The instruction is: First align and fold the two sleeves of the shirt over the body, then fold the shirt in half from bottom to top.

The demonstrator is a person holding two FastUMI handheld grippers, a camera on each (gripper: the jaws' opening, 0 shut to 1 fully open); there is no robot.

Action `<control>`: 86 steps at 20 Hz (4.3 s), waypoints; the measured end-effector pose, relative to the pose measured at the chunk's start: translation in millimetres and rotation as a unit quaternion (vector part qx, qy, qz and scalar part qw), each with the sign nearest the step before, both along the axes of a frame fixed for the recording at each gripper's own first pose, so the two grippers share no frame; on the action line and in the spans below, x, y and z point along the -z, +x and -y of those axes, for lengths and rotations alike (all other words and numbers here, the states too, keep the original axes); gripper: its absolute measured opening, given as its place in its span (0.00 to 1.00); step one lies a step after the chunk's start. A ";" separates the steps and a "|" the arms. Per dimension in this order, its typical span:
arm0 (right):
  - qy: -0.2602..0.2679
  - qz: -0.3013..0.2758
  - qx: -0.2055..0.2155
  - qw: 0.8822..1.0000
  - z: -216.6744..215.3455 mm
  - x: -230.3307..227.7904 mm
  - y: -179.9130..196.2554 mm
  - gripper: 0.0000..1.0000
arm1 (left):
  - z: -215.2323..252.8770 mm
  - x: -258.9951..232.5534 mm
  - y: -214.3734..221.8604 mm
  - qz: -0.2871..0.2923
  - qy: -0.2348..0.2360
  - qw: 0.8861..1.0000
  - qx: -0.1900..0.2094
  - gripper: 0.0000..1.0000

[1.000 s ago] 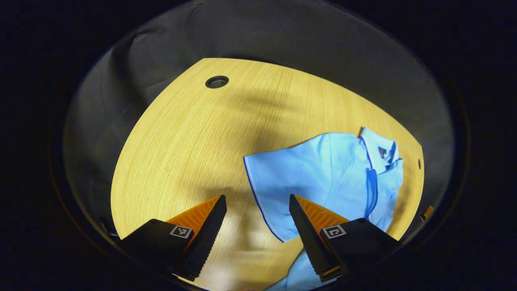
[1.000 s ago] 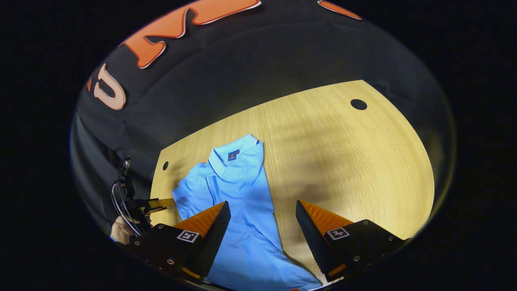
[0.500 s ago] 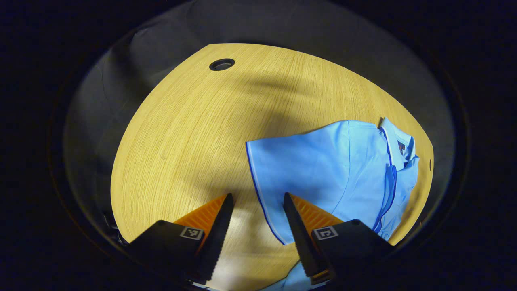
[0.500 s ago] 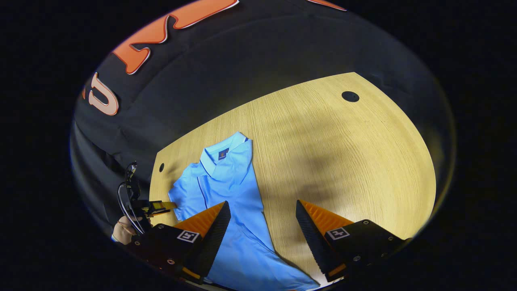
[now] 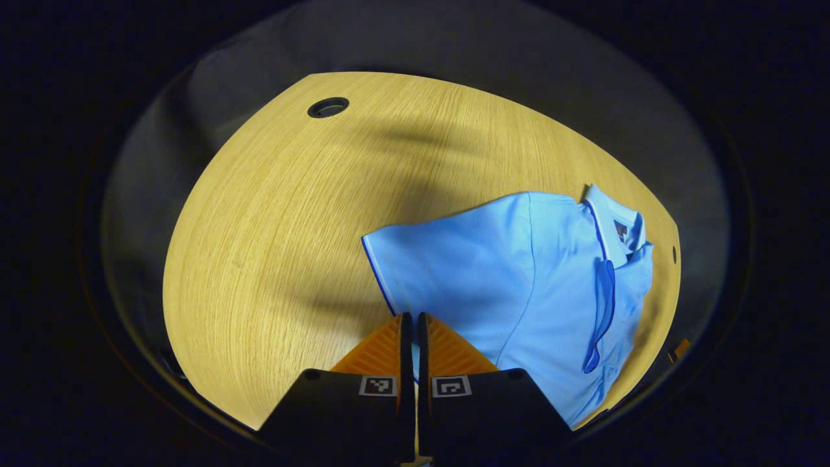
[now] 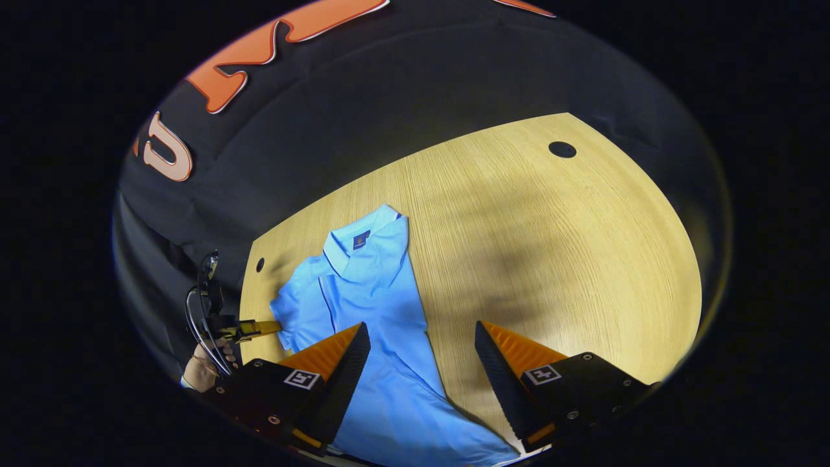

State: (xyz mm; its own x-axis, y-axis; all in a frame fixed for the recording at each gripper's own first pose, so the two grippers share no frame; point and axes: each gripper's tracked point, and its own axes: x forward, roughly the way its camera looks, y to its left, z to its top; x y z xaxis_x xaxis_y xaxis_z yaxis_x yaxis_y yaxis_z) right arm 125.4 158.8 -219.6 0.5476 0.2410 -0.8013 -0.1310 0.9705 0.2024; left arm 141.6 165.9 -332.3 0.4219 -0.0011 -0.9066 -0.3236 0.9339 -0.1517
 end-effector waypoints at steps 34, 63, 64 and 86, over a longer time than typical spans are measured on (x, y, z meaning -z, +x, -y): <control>-0.009 -0.010 0.070 0.997 102.2 2.1 -47.7 0.98 | 295.7 -71.2 33.0 0.066 -0.010 0.958 0.279 0.23; -0.145 -0.055 -0.064 0.986 45.3 68.5 -158.7 0.99 | 127.3 -39.7 -178.9 0.067 0.016 0.986 0.155 1.00; -0.151 -0.060 -0.066 0.984 47.2 73.5 -170.1 0.99 | 126.5 -34.1 -192.5 0.063 0.017 0.986 0.156 1.00; -0.247 -0.133 -0.100 0.955 101.0 127.3 -276.0 0.99 | 144.2 41.7 -346.2 -0.068 0.068 0.977 0.188 0.99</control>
State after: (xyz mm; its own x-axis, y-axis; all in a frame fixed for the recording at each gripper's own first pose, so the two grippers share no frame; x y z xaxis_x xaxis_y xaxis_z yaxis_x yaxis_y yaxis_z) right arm -150.7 57.9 -347.0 0.2911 -0.1232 -0.9487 -0.3312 0.9174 -0.2207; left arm -204.7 21.7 -374.0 0.2910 -0.0094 -0.9567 0.0379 0.9993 0.0017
